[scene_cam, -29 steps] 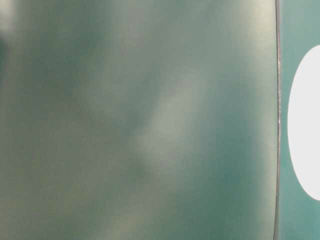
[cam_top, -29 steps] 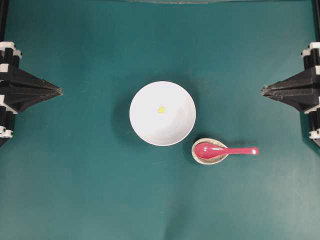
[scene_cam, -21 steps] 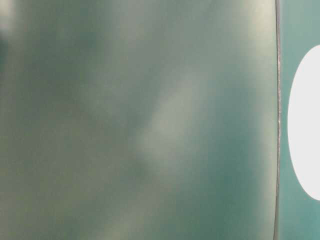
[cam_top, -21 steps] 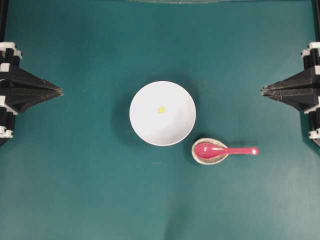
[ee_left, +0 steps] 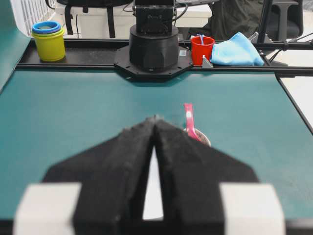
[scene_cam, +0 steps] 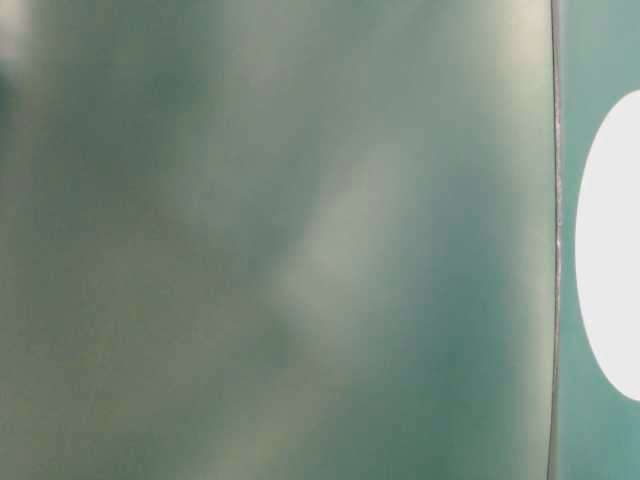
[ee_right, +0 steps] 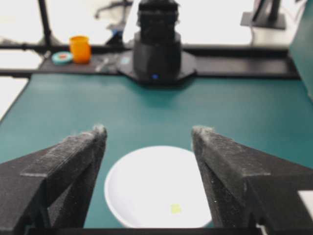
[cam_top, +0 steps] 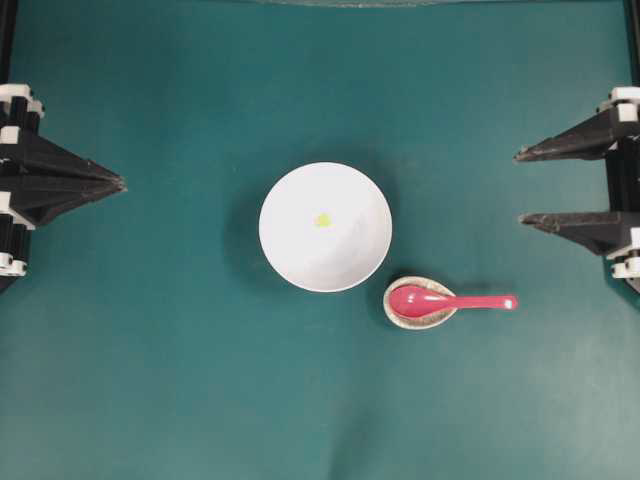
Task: Scoop the yellow hexagonal prism block from the bowl with a spoon using the right arm.
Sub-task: 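Move the open right gripper toward the red spoon handle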
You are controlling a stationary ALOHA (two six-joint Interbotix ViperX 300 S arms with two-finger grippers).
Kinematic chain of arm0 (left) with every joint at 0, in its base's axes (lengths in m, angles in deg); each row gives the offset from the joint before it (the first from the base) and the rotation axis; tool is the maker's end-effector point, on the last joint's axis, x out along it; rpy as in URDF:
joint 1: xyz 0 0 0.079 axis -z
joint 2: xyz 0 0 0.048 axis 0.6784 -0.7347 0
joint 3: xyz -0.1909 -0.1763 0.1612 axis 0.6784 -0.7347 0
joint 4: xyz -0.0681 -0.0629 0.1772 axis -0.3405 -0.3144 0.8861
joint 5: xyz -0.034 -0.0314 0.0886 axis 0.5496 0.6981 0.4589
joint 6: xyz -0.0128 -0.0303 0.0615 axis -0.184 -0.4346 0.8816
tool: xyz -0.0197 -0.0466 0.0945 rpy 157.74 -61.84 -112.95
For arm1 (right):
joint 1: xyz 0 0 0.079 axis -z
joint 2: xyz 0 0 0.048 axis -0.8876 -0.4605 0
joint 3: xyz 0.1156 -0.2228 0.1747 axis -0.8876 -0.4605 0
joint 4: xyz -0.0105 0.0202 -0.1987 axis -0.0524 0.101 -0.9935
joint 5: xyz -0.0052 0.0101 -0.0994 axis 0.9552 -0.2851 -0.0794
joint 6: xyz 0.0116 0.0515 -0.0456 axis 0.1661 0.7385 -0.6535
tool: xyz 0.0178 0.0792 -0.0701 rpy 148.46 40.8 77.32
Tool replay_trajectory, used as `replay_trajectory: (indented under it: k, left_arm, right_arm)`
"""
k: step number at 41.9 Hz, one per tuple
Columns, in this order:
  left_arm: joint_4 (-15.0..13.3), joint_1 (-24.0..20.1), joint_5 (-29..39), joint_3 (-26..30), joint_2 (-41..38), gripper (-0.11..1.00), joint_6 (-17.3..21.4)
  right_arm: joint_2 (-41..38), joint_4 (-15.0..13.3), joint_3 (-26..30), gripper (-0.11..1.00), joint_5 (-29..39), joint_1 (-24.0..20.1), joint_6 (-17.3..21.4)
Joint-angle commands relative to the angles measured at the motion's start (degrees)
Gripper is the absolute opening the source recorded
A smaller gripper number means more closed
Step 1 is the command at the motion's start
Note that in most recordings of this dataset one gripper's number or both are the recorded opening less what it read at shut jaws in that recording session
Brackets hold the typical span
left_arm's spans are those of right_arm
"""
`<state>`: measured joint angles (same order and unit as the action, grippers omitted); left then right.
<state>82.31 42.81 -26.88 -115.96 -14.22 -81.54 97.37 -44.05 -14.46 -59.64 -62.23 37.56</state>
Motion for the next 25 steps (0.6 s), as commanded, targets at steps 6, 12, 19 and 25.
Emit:
replay_trajectory:
  k: [6,12,19,25]
  left_arm:
    - [0.2,0.0,-0.3,1.7,-0.4,0.06,-0.1]
    - [0.1,0.1,-0.3,1.6,-0.4,0.06,-0.1]
    - [0.1,0.0,-0.3,1.7,-0.4,0.06,-0.1]
    - [0.2,0.0,-0.3,1.7,-0.4,0.06,-0.1]
  right_arm:
    - [-1.0,0.6,0.9,0.66,-0.4,0.1,0.2]
    - [-2.7,1.2,0.0,0.66,-1.9,-0.4,0.2]
    - [-7.0,2.3,-2.6,0.66,-8.5,-2.2,0.2]
    - [-12.0,4.6,-5.6,0.66,-16.1,-4.4,0.2]
